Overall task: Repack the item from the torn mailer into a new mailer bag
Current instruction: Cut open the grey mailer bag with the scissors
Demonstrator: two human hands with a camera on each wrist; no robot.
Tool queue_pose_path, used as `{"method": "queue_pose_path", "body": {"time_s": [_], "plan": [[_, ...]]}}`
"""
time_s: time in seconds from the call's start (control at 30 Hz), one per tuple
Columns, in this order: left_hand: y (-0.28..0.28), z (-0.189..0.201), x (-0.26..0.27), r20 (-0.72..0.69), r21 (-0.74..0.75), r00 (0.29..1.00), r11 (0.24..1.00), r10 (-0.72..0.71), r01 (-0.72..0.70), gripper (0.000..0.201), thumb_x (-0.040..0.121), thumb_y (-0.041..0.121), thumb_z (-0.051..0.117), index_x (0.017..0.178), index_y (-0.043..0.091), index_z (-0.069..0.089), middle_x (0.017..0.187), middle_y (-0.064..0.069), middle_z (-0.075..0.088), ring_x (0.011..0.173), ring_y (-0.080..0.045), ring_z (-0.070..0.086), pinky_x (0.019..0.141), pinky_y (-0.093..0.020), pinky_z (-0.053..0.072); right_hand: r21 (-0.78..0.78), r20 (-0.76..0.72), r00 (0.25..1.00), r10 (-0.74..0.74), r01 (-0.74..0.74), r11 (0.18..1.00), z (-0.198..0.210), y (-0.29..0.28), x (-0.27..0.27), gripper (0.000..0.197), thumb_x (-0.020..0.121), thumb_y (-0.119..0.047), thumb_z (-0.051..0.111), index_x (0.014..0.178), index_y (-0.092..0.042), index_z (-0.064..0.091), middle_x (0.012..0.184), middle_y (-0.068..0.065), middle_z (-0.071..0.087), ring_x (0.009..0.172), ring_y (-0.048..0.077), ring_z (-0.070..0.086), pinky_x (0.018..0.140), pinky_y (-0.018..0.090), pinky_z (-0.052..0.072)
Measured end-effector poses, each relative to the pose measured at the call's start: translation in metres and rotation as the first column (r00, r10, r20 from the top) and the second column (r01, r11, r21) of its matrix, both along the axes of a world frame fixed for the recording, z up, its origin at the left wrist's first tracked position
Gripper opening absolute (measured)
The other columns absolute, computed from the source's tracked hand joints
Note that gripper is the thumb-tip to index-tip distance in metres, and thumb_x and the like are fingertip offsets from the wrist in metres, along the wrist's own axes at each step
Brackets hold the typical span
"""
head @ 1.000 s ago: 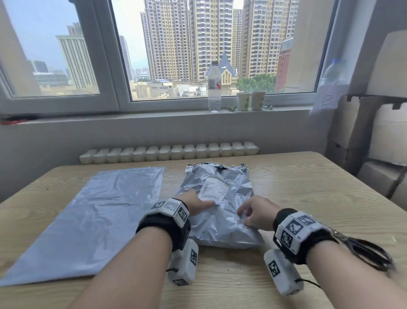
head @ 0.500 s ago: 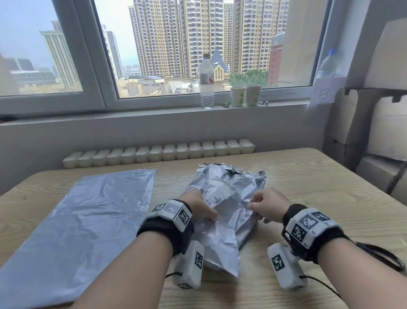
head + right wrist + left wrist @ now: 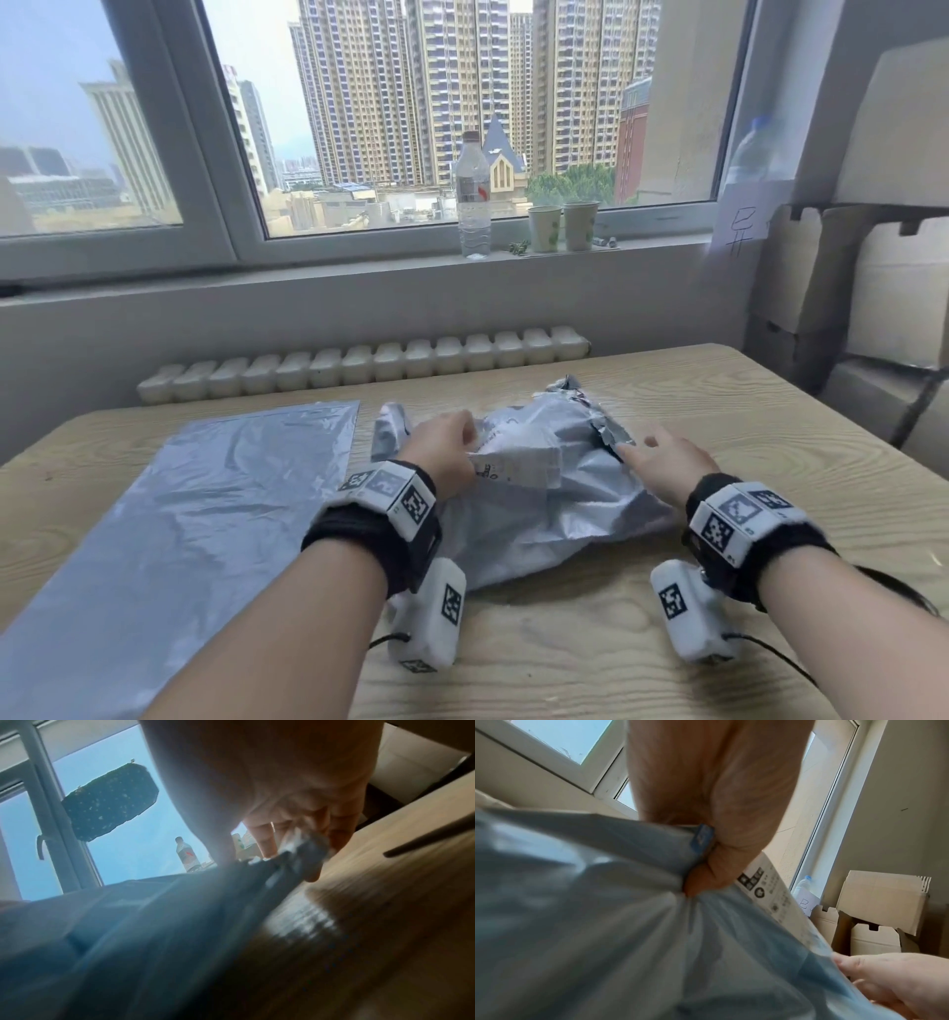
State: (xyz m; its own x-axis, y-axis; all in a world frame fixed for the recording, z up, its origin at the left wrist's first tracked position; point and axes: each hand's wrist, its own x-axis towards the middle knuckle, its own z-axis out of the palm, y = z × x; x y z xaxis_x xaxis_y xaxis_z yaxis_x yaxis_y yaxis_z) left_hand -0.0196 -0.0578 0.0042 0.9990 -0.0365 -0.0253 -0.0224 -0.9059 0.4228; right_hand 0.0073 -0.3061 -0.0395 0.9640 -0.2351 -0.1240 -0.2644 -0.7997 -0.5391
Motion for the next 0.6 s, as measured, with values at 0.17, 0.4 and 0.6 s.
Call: {"method": "queue_pose_path", "body": {"time_s": [0.17,0.4,0.6], "plan": [[0.001,0.012,-0.008,0.135,0.067,0.99,0.997,-0.038,0.029,0.05,0.081,-0.011,0.041,0.116,0.023,0.054,0.124,0.0,0.059,0.116,-0.022,0.051,0.104,-0.039,0.041,0.255,0.035,0.998,0.045,-0.052,0.965,0.007,-0.002,-0.006,0.034,0.091,-0.04,0.059,0.074,-0.012,0.066,0.074,0.008,0.064,0.065,0.017,0.057,0.056,0.023,0.045],[0.002,0.0,-0.011,0.113,0.149,0.99,0.987,-0.084,0.067,0.065,0.087,-0.006,0.043,0.138,0.034,0.047,0.146,0.007,0.046,0.131,-0.017,0.045,0.108,-0.035,0.039,0.534,0.017,1.0,0.012,-0.02,0.845,0.003,-0.006,-0.017,0.034,0.09,-0.016,0.065,0.119,-0.002,0.059,0.097,0.01,0.065,0.075,0.017,0.063,0.055,0.026,0.05],[-0.001,-0.024,-0.002,-0.093,0.248,0.983,0.952,-0.161,0.179,0.053,0.094,0.038,0.046,0.145,0.03,0.038,0.144,0.0,0.05,0.128,-0.021,0.049,0.11,-0.043,0.036,0.444,-0.013,0.976,0.219,-0.191,0.875,0.001,-0.004,-0.027,0.084,0.076,-0.006,0.077,0.147,-0.018,0.033,0.135,0.014,0.051,0.095,0.02,0.059,0.075,0.033,0.053]]}}
